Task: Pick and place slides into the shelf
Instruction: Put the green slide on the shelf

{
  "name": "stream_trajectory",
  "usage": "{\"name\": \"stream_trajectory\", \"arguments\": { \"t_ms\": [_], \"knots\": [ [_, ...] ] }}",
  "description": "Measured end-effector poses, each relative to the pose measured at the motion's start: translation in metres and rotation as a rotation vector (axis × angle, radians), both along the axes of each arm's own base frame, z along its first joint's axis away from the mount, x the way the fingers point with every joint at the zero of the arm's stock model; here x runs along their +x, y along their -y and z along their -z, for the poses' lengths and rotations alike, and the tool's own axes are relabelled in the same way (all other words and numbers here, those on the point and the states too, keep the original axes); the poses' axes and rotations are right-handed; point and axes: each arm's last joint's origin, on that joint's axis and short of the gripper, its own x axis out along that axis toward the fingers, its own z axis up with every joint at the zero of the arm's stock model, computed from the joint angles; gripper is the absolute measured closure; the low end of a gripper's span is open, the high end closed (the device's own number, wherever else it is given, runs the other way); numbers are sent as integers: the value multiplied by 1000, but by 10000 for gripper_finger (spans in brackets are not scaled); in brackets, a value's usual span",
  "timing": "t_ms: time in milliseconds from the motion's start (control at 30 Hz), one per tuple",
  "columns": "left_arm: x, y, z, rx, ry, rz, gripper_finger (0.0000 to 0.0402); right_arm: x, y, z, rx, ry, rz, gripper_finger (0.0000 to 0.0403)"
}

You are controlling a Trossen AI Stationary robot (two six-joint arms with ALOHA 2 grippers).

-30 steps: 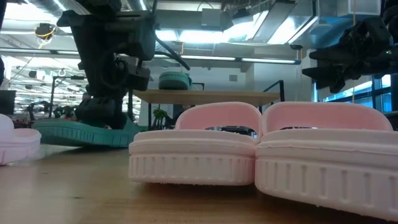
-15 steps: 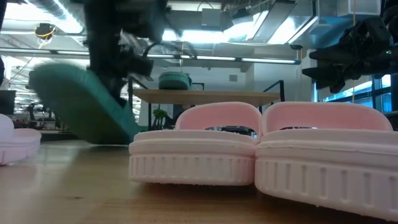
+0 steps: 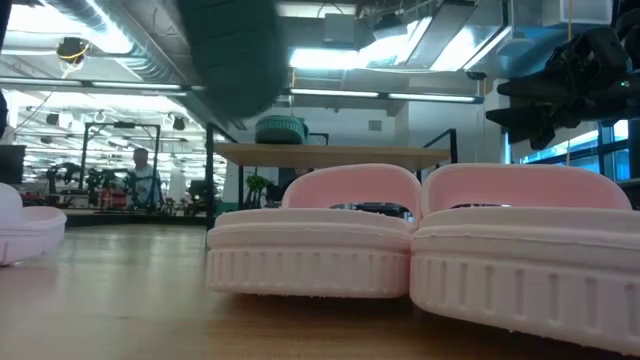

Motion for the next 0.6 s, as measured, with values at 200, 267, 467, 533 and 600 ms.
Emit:
{"name": "stream_trajectory", "arguments": {
  "t_ms": [200,267,467,533,600],
  "knots": [
    [3,-12,-49,393,243,-71,399,0,0,0,4,1,0,126],
    [7,-15,-56,511,281,-51,399,0,0,0,24,5,0,126],
    [22,-58,-66,727,348,-193,399,0,0,0,51,10,0,126],
    [26,-76,-67,762,344,-223,399,0,0,0,49,9,0,126],
    [31,-91,-65,796,332,-240,399,0,0,0,48,9,0,126]
  ]
}}
